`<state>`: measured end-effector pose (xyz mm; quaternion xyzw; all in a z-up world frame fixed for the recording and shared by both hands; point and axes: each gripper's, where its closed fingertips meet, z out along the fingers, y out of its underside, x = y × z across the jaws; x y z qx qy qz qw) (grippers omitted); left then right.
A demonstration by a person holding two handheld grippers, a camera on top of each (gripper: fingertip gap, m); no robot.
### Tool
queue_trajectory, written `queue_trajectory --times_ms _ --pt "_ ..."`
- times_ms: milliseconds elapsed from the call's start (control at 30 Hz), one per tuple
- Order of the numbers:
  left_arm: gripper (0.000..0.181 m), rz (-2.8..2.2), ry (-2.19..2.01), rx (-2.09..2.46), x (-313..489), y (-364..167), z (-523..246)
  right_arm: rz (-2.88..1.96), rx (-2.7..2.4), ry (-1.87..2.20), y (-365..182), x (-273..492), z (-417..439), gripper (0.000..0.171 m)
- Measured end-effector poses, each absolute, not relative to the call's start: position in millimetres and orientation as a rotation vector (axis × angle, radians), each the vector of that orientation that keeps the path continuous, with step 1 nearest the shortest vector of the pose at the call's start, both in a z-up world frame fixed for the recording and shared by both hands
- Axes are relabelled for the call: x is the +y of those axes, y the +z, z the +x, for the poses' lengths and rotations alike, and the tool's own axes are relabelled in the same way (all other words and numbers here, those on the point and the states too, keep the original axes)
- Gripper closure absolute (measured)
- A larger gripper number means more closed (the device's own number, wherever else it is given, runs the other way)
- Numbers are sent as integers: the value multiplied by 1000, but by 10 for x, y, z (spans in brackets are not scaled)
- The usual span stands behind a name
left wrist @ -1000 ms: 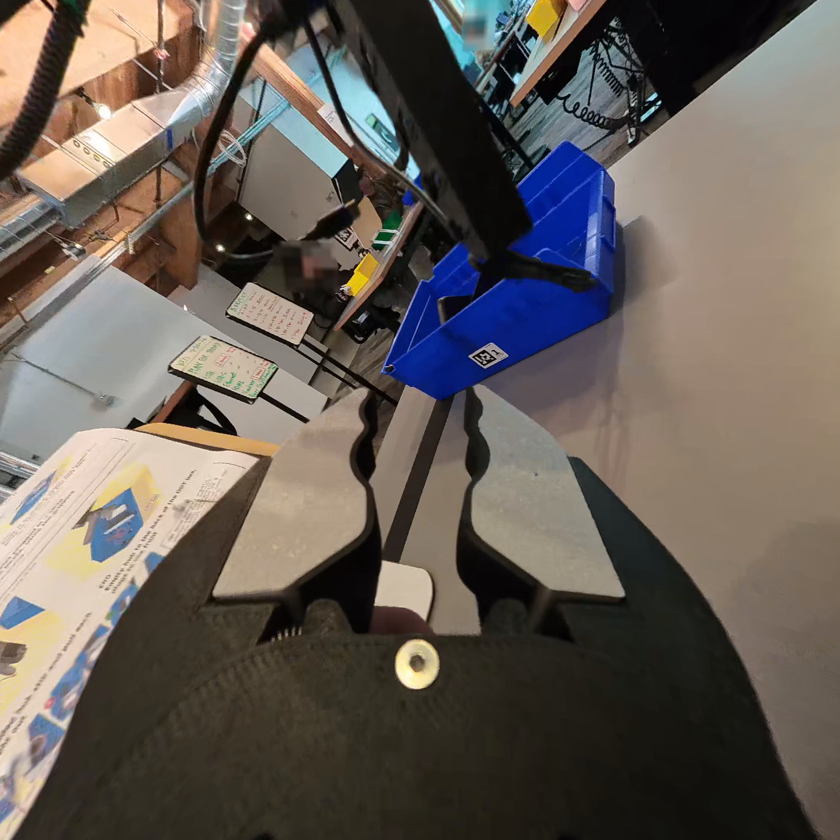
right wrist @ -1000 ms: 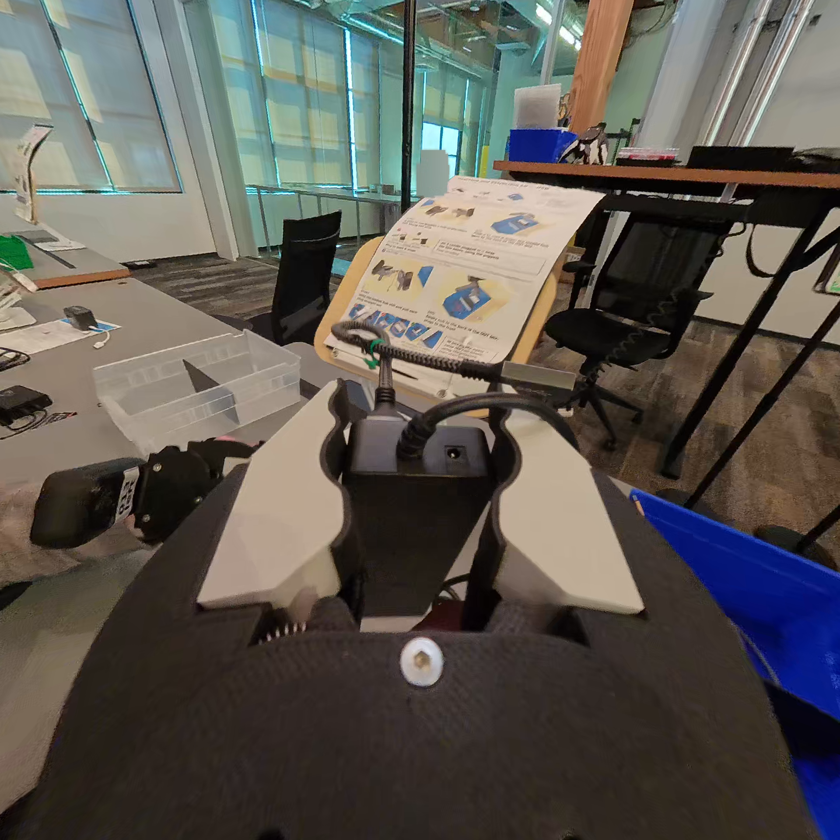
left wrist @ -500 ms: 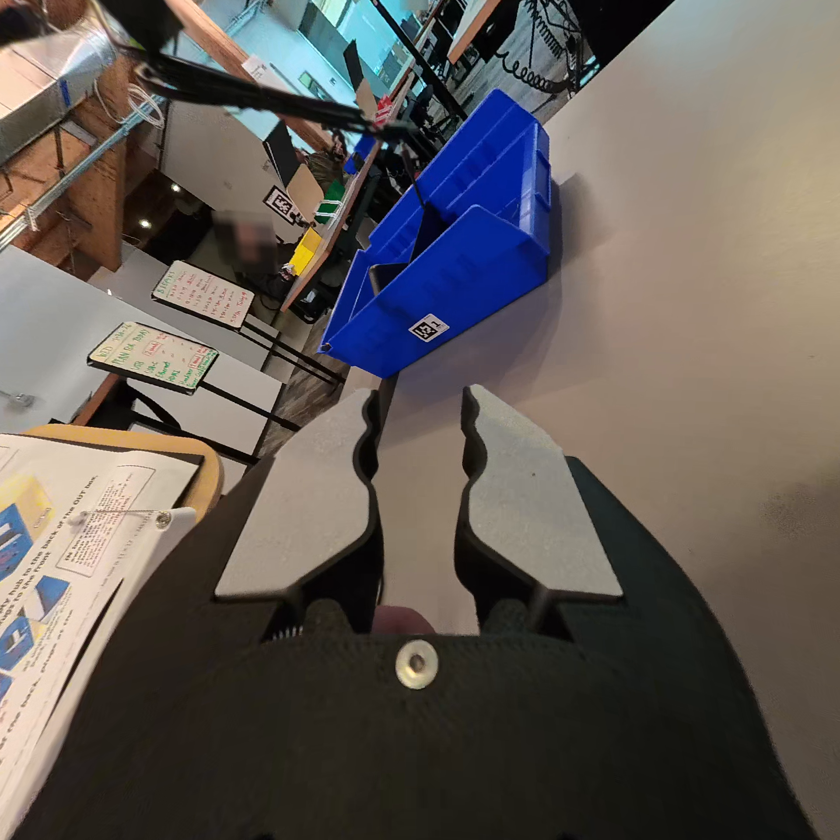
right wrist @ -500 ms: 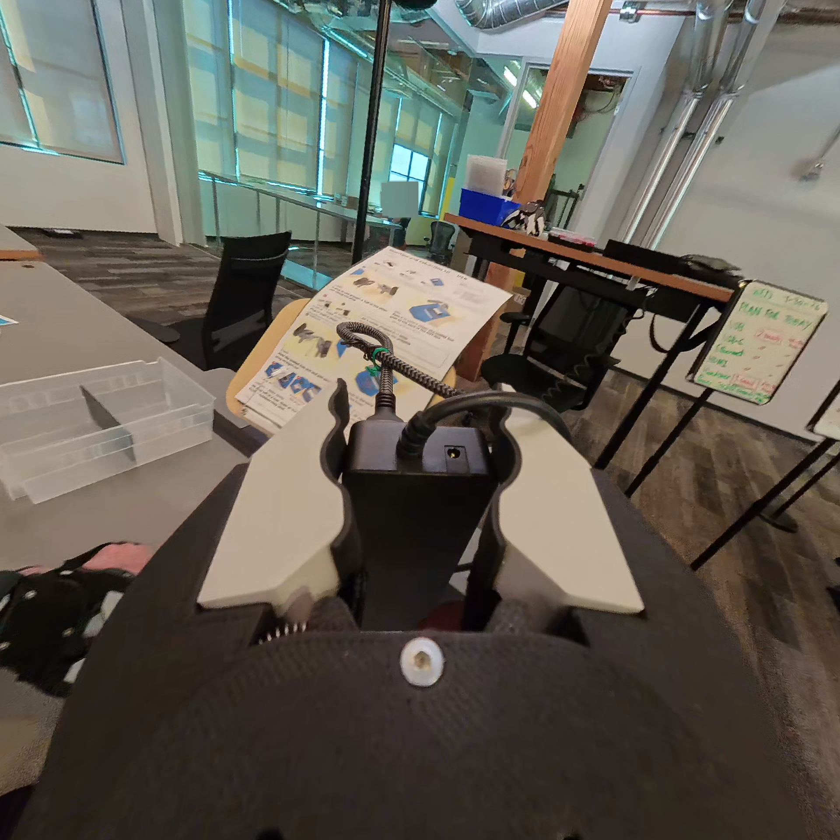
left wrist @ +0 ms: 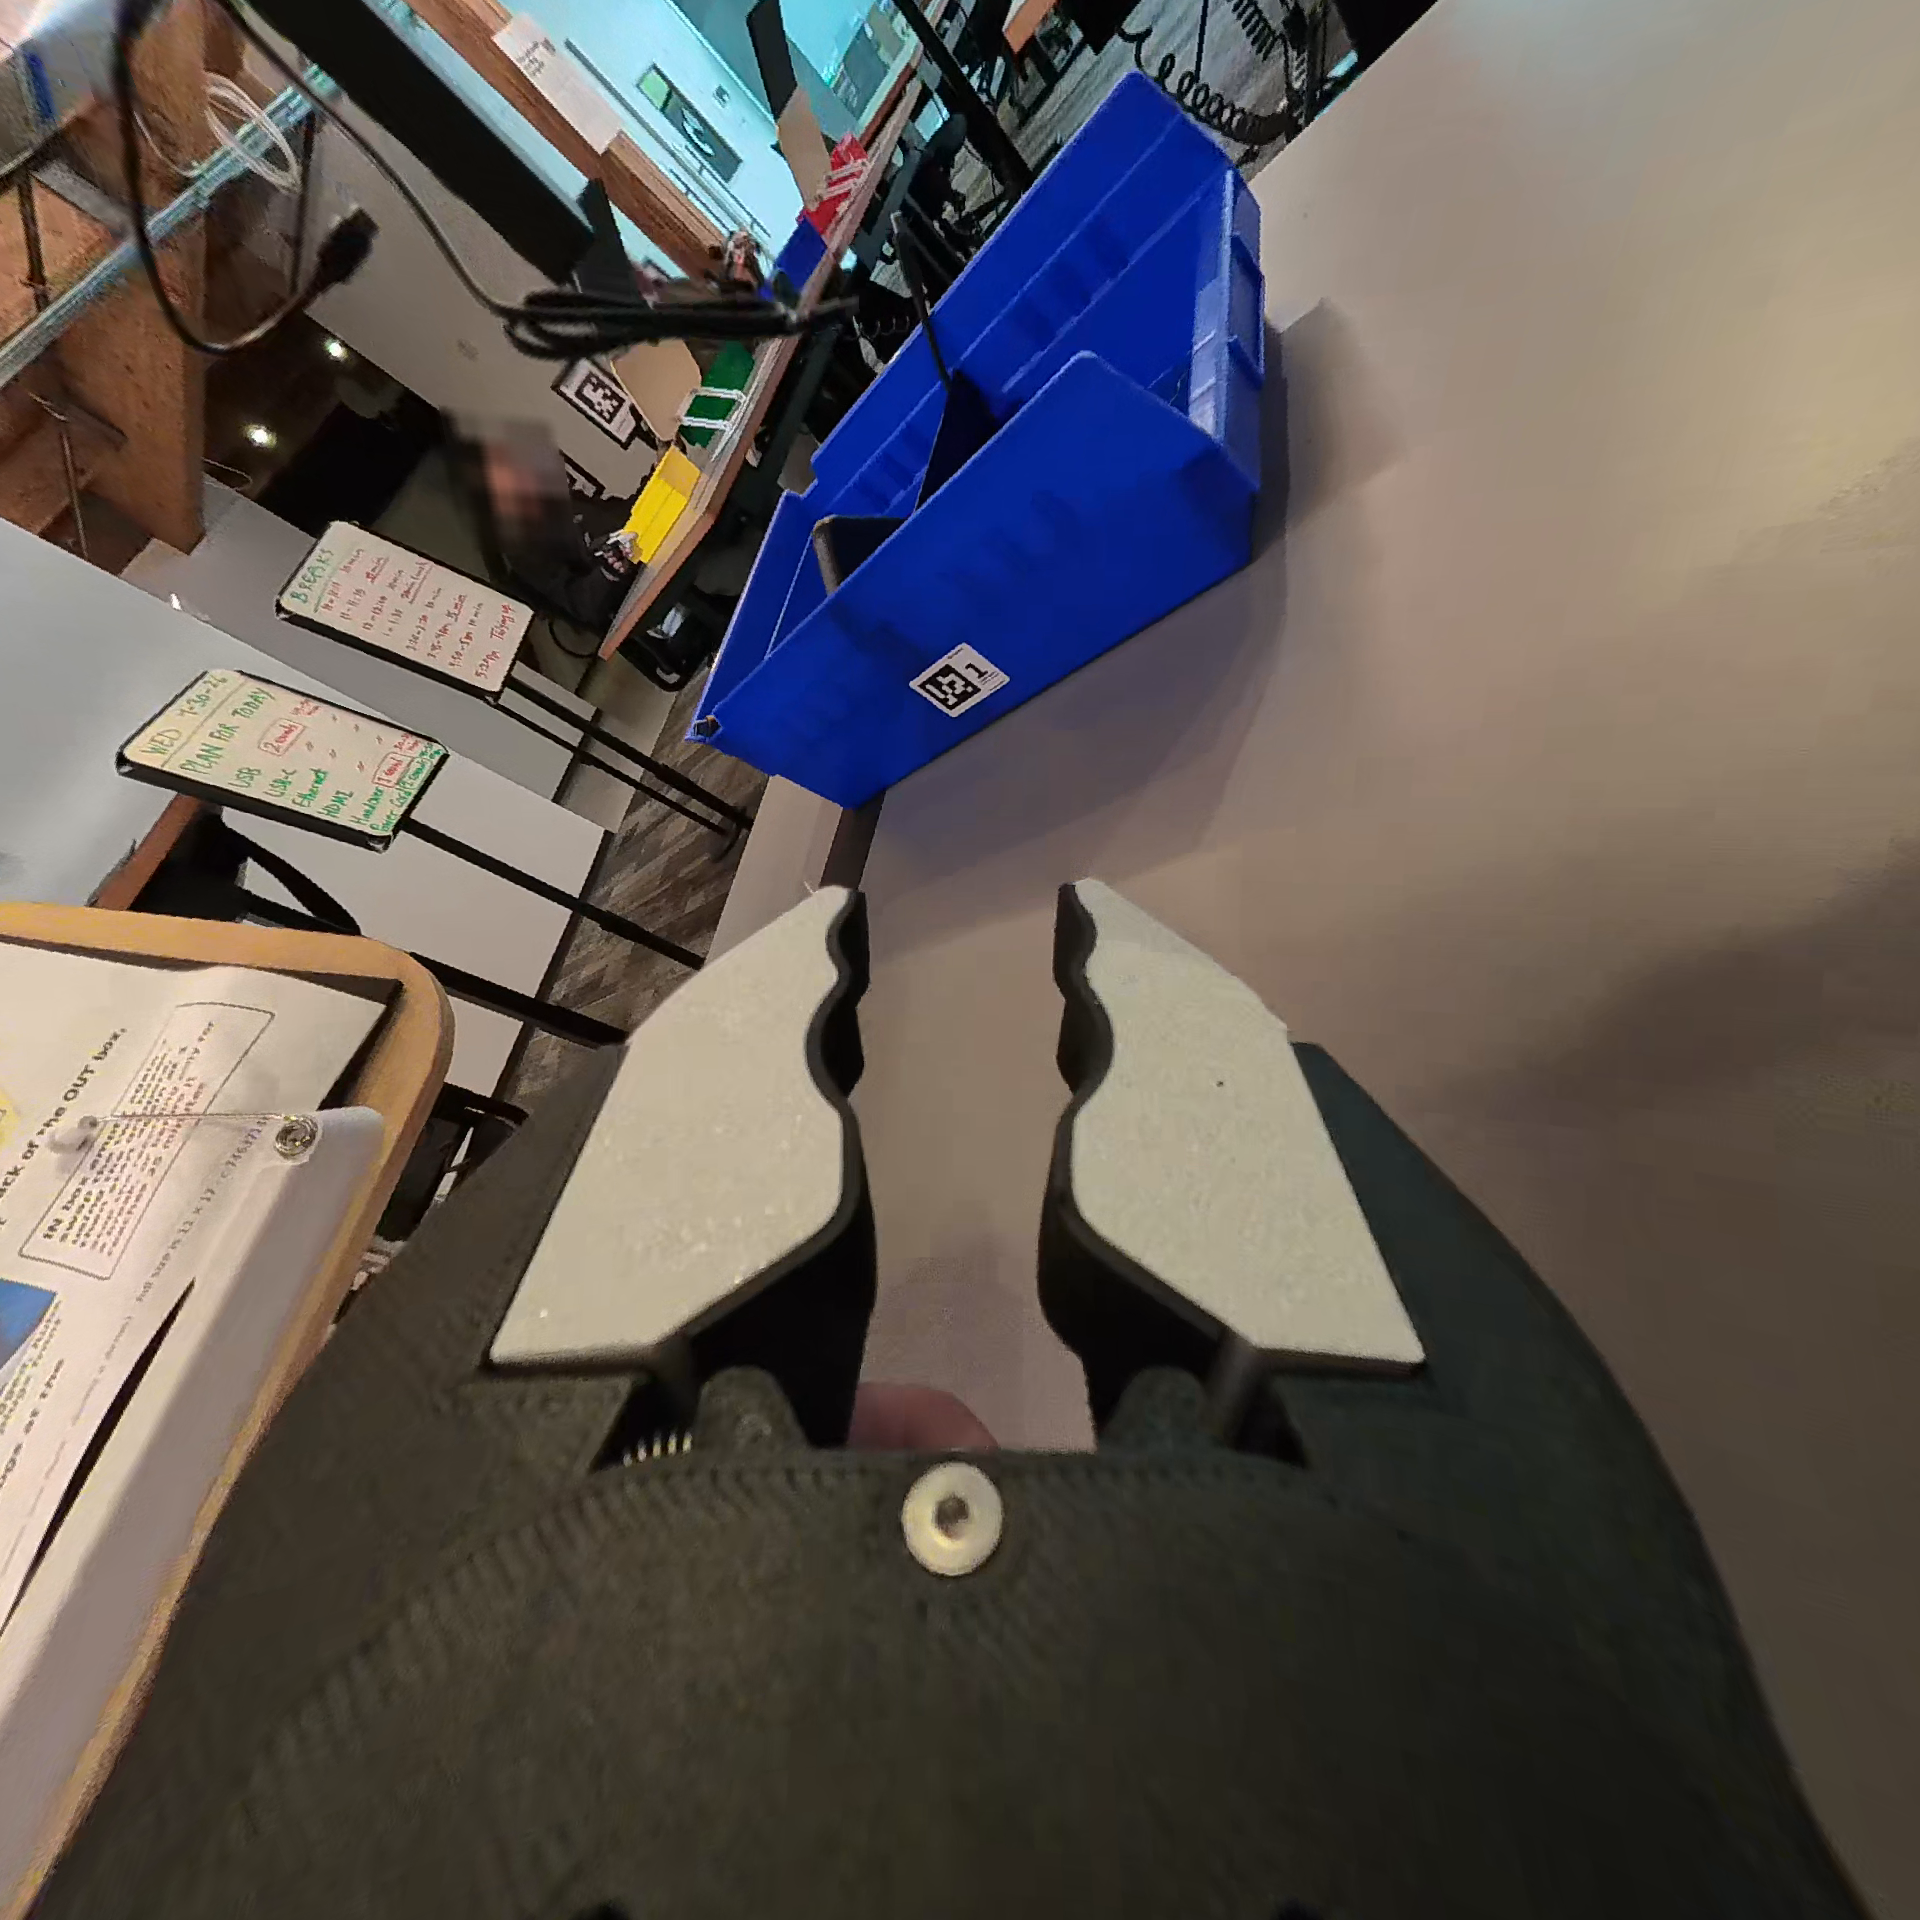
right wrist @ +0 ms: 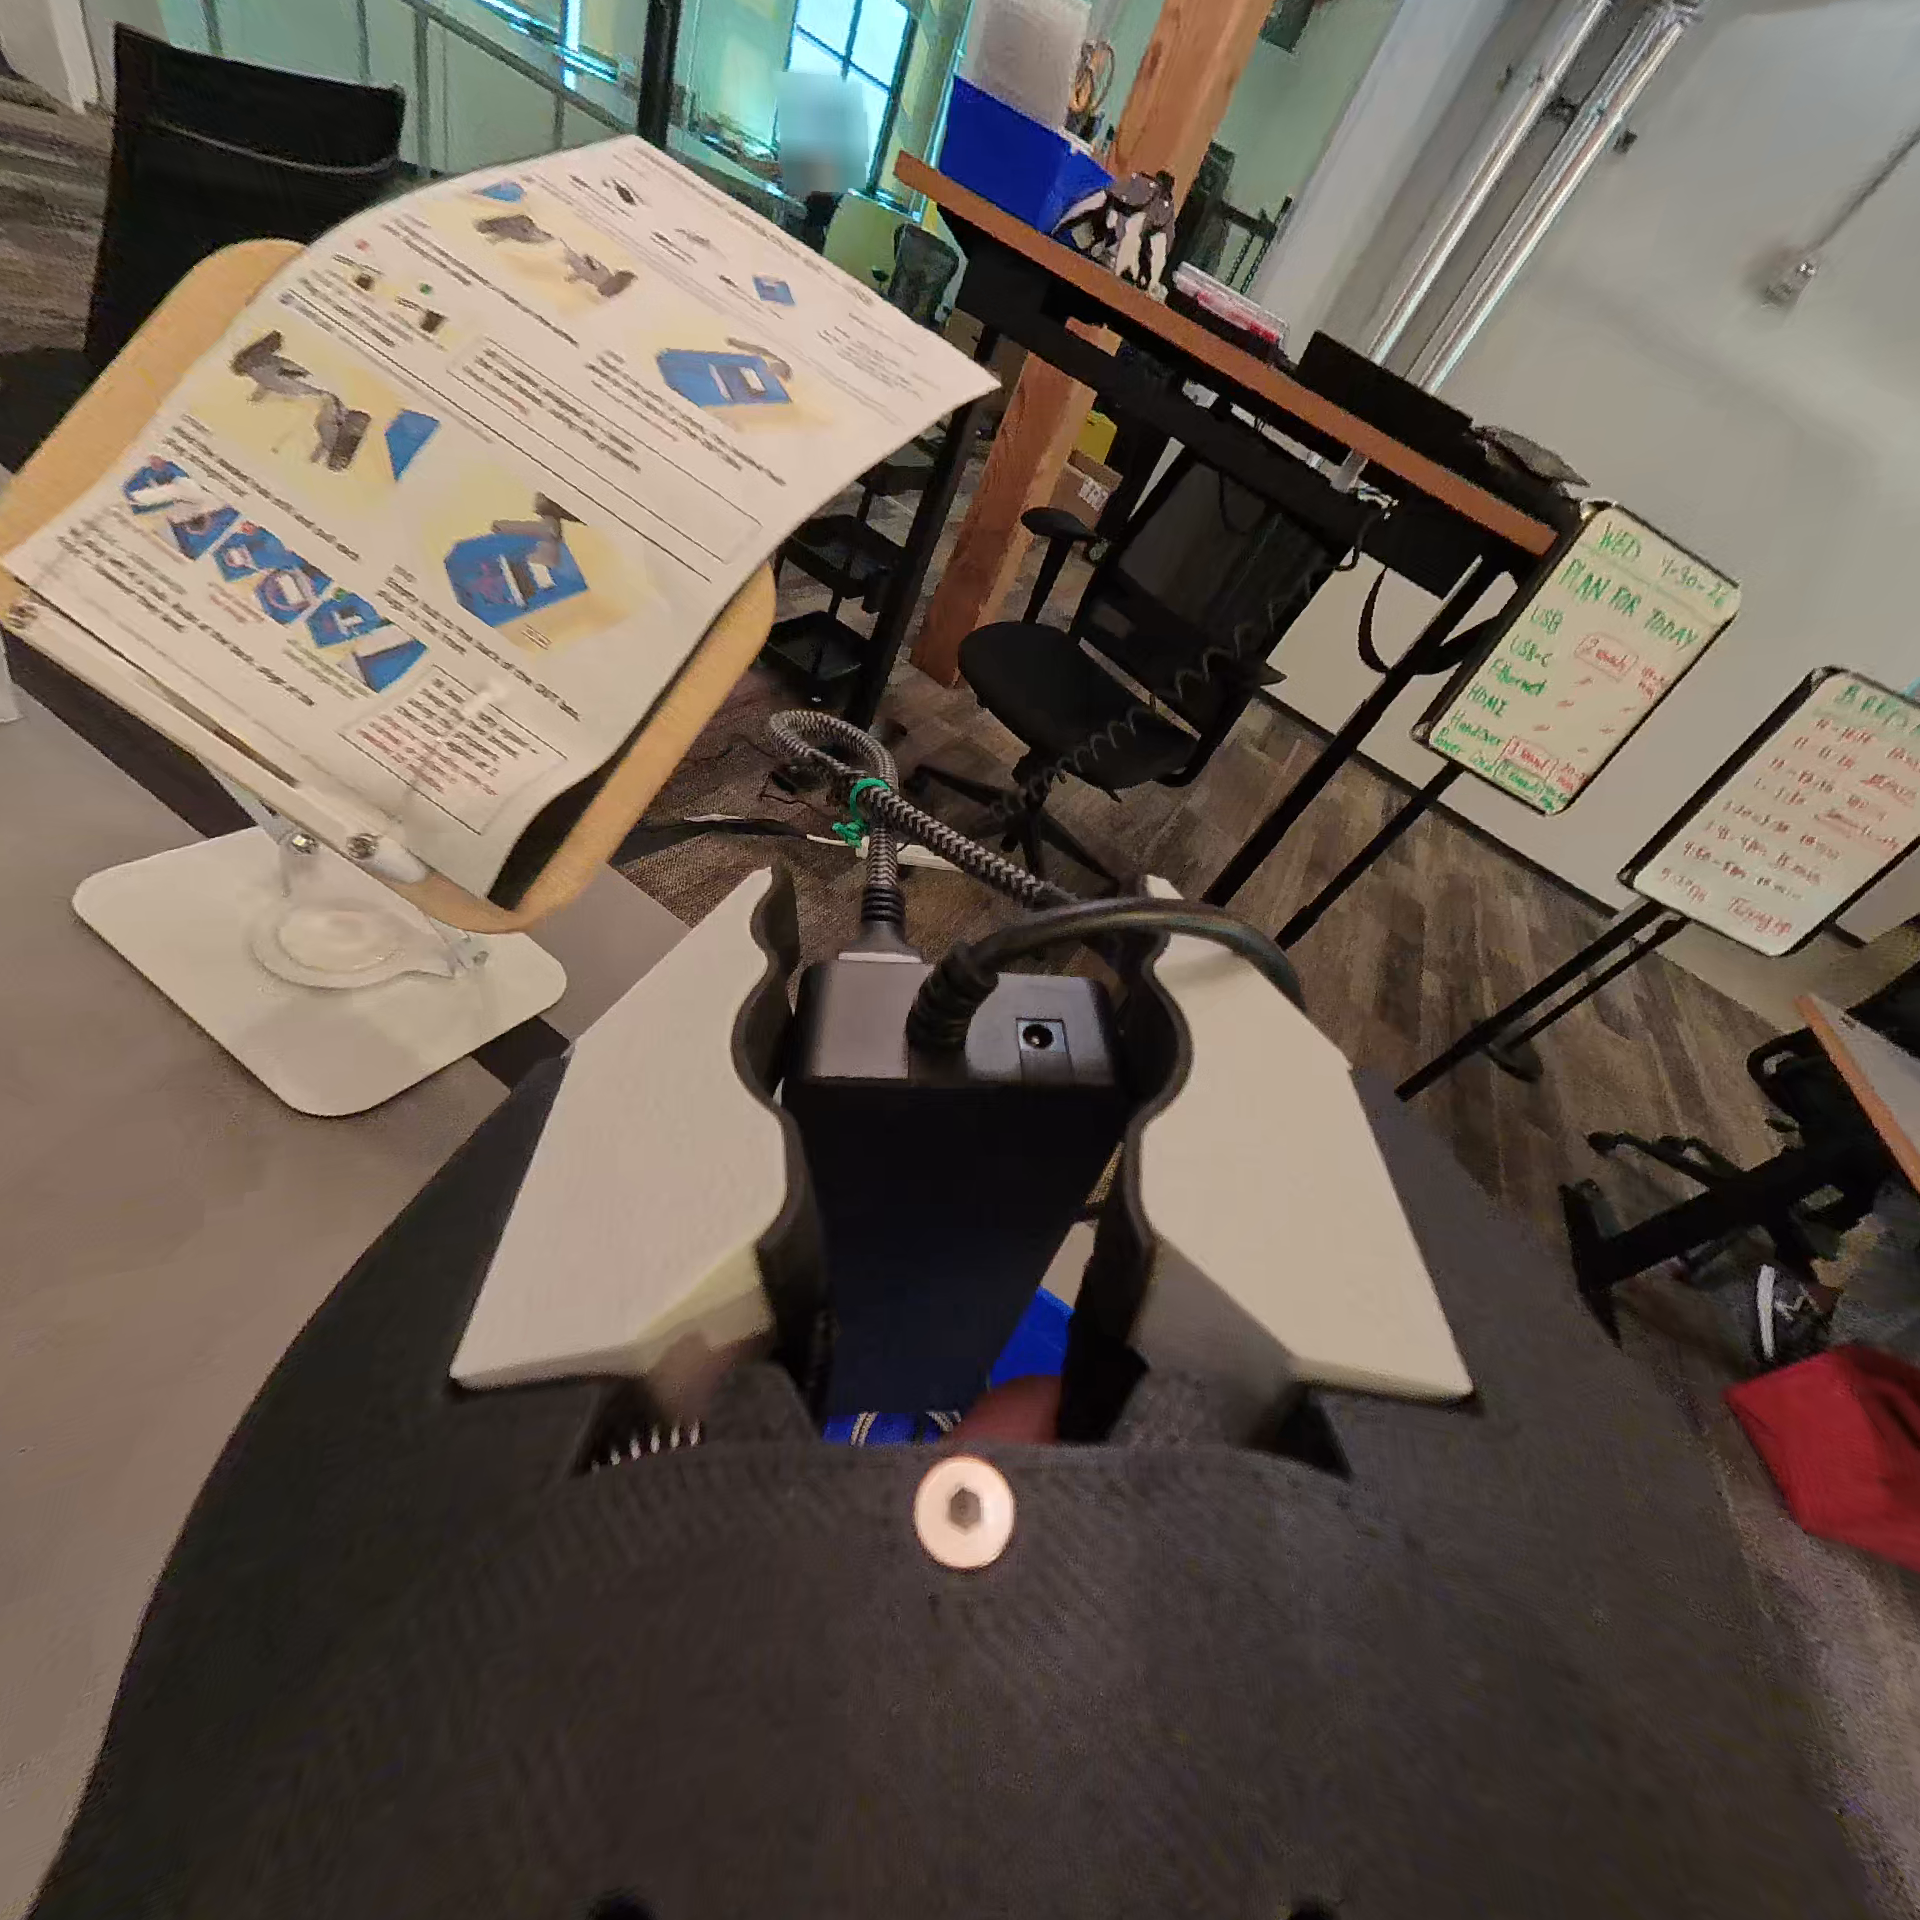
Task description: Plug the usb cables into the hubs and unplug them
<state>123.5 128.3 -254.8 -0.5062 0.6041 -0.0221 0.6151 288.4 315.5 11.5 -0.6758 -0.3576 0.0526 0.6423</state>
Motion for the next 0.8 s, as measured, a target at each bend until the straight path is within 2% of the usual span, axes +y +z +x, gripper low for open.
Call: queue_trajectory --times_ms 533,800 --pt "149 -1213 -81 1429 1346 -2761 1221 -1831 -679 298 -1375 3711 3436 110" --pt "148 -1223 -83 1445 1350 -2815 1223 -1824 -528 370 -1441 3849 3717 110"
